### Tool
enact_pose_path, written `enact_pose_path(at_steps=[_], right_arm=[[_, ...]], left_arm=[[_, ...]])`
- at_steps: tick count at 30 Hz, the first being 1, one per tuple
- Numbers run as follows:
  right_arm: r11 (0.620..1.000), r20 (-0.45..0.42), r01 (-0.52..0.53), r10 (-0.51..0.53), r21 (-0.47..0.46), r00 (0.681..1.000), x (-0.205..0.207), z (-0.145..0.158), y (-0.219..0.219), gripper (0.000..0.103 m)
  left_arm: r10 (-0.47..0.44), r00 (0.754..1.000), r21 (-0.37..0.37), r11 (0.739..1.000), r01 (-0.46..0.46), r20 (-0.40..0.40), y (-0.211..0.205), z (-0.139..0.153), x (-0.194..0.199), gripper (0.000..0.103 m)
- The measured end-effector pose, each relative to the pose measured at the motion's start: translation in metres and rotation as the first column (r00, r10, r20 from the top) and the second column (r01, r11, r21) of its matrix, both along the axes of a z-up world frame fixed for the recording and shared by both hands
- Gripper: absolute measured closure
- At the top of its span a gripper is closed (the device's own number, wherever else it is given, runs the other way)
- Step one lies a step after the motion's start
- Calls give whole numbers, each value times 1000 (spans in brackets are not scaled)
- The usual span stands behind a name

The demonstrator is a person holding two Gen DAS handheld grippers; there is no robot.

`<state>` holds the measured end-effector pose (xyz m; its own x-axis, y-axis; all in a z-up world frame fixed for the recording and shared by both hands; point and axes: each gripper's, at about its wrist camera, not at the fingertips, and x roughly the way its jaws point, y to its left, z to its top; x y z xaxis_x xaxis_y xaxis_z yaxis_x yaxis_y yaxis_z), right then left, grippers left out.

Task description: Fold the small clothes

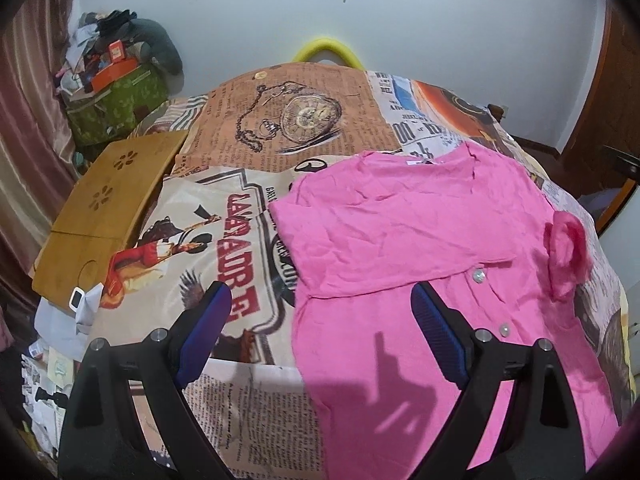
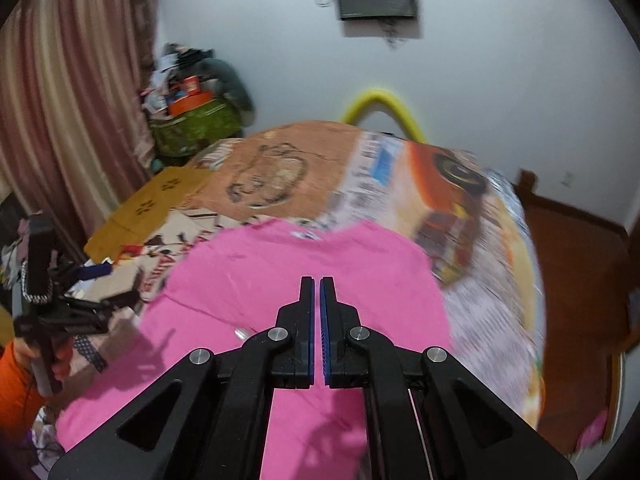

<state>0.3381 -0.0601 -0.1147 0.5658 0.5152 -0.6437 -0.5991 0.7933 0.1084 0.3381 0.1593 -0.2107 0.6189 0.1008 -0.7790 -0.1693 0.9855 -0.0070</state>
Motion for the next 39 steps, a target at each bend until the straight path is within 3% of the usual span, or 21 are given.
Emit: enact_pose_path(at_steps=[4,8,11,13,15,20,23,26,29,36,39], right_arm=[[999,-13,-39,39,-7,999,7,-12,36,101],[1000,-51,-14,14,-3,999,9,-22,28,100],[999,-80,35,-37,-31,996,9,-28,3,86],[995,-81,89,-91,-37,993,6,-31,-22,69],[991,-87,133,-135,-32,987,4,-31,-45,64],[971,-138,235,-238,-37,962,-4,-44,-98,63],[970,-180,244,-243,-20,953,-10,-55,-113,63],[976,-200,218,-214,-2,956,-17,-64,-111,59],[983,-193,183,-180,-2,965,-22,-74,-100,48],[977,-147,174,-190,-121,971,-9,-105,-83,44],[971,-134,221,-231,-87,964,-4,-108,-93,44]], left_arm=[[18,1000,-20,1000,-19,-21,13,-7,2,11],[28,999,-20,999,-28,-38,19,-14,2,12],[29,999,-29,999,-30,-43,18,-16,1,12],[28,999,-31,999,-29,-46,15,-17,0,11],[25,998,-30,999,-27,-55,11,-19,-1,11],[11,996,-16,1000,-13,-83,-4,-22,-4,11],[2,996,-5,1000,-3,-88,-13,-22,-7,11],[-7,995,-1,1000,7,-100,-22,-21,-8,11],[-21,994,17,1000,23,-111,-31,-21,-7,12],[-57,991,57,996,64,-118,-47,-19,-6,12],[-68,990,57,996,75,-122,-51,-21,-4,11]])
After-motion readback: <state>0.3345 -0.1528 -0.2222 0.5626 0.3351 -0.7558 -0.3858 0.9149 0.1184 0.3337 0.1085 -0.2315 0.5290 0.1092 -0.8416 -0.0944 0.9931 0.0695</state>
